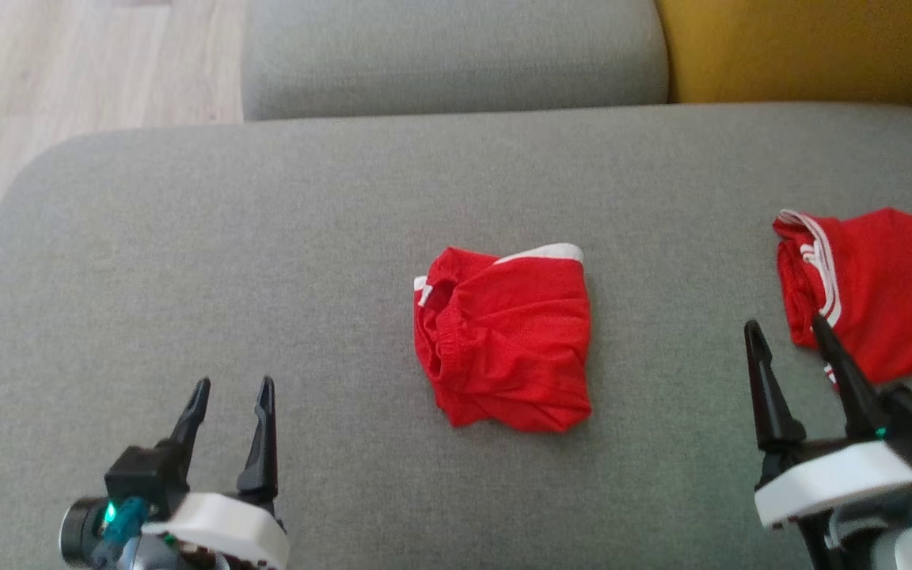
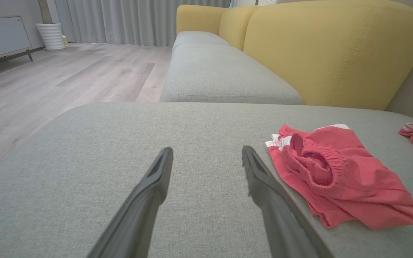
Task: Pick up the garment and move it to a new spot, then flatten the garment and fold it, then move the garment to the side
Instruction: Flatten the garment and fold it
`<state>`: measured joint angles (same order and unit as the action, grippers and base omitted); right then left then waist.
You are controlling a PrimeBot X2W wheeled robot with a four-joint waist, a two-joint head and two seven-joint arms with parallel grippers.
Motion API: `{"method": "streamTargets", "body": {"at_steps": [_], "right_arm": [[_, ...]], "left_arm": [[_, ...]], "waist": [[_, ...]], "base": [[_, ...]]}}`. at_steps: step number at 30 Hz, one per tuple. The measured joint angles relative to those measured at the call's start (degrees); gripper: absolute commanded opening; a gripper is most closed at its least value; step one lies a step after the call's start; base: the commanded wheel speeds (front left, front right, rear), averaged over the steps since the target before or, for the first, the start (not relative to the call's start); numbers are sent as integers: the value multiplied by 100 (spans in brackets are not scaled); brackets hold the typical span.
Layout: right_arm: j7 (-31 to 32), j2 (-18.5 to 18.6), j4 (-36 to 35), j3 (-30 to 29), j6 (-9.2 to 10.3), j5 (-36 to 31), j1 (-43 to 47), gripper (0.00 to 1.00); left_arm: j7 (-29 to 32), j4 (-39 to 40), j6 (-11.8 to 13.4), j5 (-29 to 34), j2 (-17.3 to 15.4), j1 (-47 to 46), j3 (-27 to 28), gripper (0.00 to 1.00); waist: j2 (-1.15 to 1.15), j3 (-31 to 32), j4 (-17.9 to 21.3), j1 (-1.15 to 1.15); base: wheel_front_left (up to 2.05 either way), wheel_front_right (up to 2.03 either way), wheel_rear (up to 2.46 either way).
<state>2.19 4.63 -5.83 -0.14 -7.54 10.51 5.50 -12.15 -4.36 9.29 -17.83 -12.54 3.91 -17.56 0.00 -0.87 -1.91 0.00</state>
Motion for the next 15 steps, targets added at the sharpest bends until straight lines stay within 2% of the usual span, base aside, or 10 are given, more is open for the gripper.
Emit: {"method": "streamTargets", "body": {"at_steps": [15], "right_arm": [[138, -123, -175, -92, 0, -200, 359, 100]], "left_arm": [[148, 165, 83, -52, -109, 258, -15, 100]], "waist": [[0, 236, -28, 0]], "base": [[0, 0, 0]]}}
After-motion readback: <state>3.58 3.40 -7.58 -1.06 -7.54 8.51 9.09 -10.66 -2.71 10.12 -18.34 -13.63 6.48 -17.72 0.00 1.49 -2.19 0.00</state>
